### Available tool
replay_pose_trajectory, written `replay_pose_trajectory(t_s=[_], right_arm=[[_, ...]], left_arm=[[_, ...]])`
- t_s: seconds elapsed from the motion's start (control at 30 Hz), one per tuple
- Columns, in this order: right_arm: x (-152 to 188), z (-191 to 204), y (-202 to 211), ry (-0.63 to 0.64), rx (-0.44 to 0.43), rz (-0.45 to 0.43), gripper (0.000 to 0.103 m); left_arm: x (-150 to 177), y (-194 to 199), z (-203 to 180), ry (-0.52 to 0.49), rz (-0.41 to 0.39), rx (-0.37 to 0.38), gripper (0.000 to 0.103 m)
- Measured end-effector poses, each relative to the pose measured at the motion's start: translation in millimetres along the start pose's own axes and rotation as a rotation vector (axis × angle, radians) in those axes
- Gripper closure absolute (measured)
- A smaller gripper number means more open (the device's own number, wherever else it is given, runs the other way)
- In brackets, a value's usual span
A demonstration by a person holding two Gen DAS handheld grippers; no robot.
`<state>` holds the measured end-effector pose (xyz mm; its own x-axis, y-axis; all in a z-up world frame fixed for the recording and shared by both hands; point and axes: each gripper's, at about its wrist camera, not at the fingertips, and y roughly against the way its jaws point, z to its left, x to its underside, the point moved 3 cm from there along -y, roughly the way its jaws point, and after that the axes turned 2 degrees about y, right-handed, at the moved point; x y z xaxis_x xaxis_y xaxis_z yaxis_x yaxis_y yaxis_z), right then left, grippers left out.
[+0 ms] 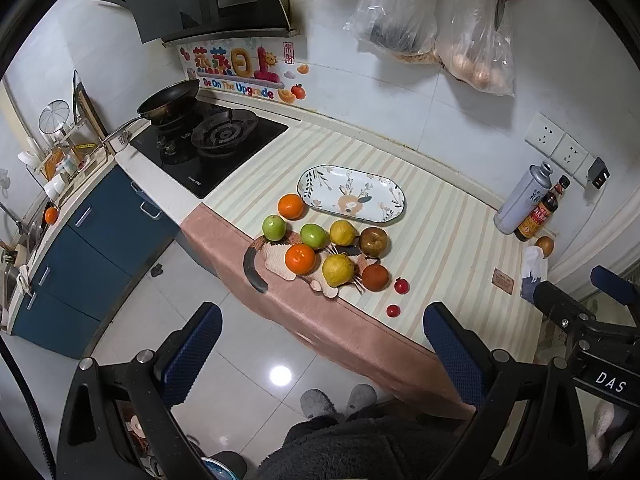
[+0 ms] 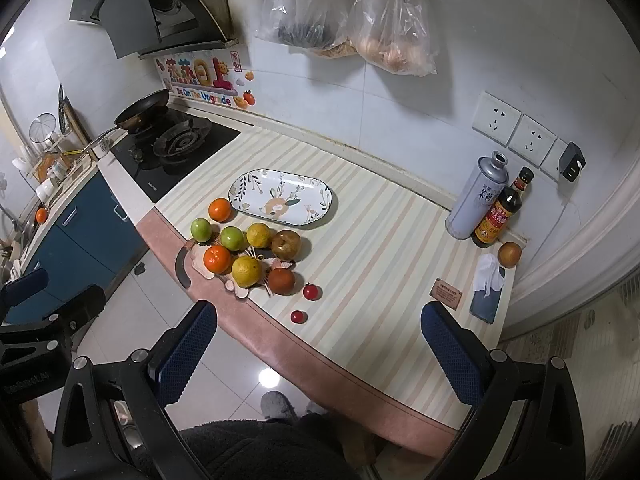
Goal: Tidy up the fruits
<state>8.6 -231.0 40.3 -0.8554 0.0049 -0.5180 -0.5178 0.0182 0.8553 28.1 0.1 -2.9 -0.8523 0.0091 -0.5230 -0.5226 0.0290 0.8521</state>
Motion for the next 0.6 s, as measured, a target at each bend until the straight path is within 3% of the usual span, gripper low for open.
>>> replay_pose_trajectory(t_s=[0.43,0.6], right_arm=[[-3,-3,3,-0.041,-0.034,-0.014,0.000],[-1,-8,-32,-0.096,-0.082,0.008,0.000]], left_arm=[[0,-1,5,0.018,-0.005,-0.004,0.000],[-11,-25,19,0.035,-0.045,-0.076,0.000]])
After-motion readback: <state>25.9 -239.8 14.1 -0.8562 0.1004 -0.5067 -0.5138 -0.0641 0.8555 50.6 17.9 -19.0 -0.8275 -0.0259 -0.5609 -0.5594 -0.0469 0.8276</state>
